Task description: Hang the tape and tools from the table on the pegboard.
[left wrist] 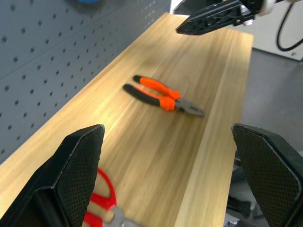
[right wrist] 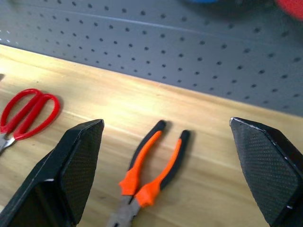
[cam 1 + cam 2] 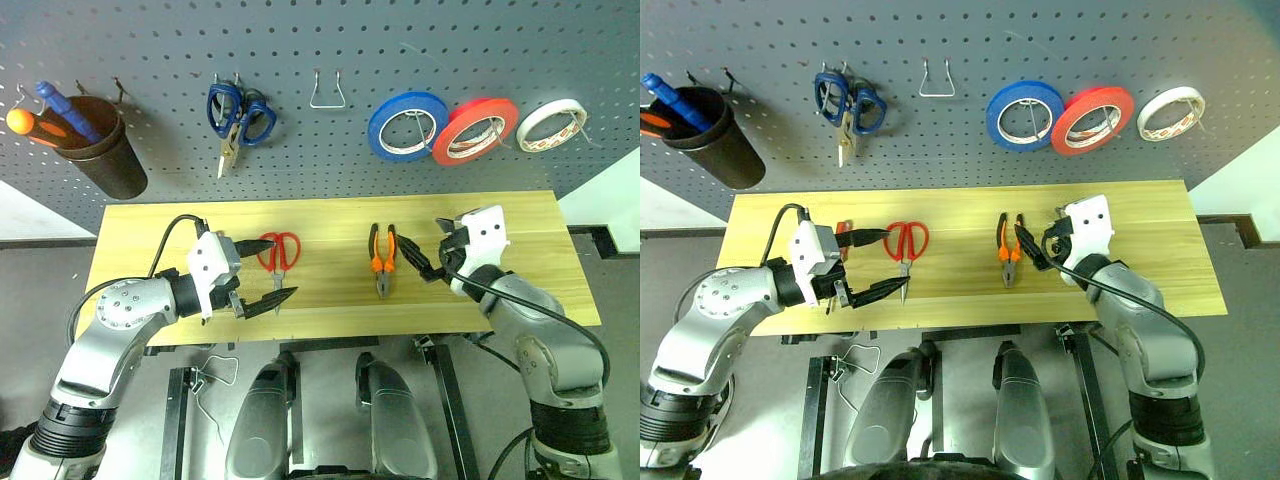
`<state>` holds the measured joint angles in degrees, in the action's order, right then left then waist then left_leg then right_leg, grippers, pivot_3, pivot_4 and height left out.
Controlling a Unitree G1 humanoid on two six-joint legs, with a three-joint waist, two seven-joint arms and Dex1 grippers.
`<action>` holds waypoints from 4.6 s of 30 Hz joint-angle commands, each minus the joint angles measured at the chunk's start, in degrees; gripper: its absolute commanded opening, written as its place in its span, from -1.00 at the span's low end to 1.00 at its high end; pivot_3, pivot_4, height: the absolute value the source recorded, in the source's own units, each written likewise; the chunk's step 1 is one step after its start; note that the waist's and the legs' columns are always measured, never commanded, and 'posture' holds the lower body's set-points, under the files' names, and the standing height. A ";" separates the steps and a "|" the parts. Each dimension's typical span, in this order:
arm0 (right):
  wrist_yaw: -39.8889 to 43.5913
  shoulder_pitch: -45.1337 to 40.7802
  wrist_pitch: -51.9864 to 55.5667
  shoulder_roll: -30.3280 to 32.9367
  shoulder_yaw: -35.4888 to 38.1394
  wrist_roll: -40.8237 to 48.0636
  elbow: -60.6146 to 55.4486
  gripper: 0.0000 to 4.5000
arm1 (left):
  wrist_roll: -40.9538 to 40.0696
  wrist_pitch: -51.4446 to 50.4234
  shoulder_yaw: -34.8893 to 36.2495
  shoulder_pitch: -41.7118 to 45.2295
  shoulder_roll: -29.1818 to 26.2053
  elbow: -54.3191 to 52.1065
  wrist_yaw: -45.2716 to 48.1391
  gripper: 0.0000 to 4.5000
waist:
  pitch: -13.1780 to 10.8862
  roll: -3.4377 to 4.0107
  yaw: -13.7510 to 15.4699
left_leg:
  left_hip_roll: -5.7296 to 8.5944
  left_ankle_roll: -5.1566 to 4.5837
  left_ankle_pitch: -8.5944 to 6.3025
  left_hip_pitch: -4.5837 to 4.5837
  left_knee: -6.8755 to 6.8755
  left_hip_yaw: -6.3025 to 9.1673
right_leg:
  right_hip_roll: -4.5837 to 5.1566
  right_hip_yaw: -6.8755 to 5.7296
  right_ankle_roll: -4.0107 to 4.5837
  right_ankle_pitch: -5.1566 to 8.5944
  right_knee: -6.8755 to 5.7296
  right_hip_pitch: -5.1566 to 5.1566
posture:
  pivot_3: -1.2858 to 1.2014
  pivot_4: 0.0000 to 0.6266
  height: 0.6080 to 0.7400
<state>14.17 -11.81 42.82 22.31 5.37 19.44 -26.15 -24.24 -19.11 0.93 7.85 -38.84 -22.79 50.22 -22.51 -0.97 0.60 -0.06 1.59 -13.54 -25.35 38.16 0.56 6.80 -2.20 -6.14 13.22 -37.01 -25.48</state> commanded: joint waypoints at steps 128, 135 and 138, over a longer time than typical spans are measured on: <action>1.54 -17.86 30.94 -4.38 -7.91 -6.50 -0.92 0.01 | -1.35 -6.11 2.51 -9.50 -0.88 -9.96 -6.24 1.00 | -2.77 0.39 -2.91 | 0.09 0.16 0.11 -1.17 -0.94 -0.36 | -0.03 0.40 0.07 0.26 -0.02 -1.81 | 0.06 0.27 0.64; 7.25 -5.88 26.99 2.39 -4.96 -2.68 -13.37 0.01 | -0.92 -0.22 4.24 -9.47 1.97 -5.15 -5.77 1.00 | -2.44 0.03 -2.71 | 0.09 0.23 0.14 -1.19 -0.93 -0.37 | -0.02 0.32 0.07 0.26 -0.01 -1.75 | 0.06 0.11 0.64; 10.63 -0.02 22.56 5.84 -2.85 -1.17 -17.82 0.01 | -2.47 0.66 5.62 -9.38 3.21 -5.21 -6.22 1.00 | -2.32 -0.08 -2.67 | 0.09 0.24 0.15 -1.18 -0.87 -0.37 | -0.01 0.32 0.07 0.23 -0.03 -1.70 | 0.06 0.07 0.64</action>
<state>22.66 -13.60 69.10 26.82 -0.08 16.74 -38.45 -25.41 -20.34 4.40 -0.99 -36.42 -27.03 43.90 -24.84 -1.05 -2.07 0.03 1.85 -13.38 -26.53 37.32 0.18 6.79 -1.89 -6.05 13.44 -37.06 -27.17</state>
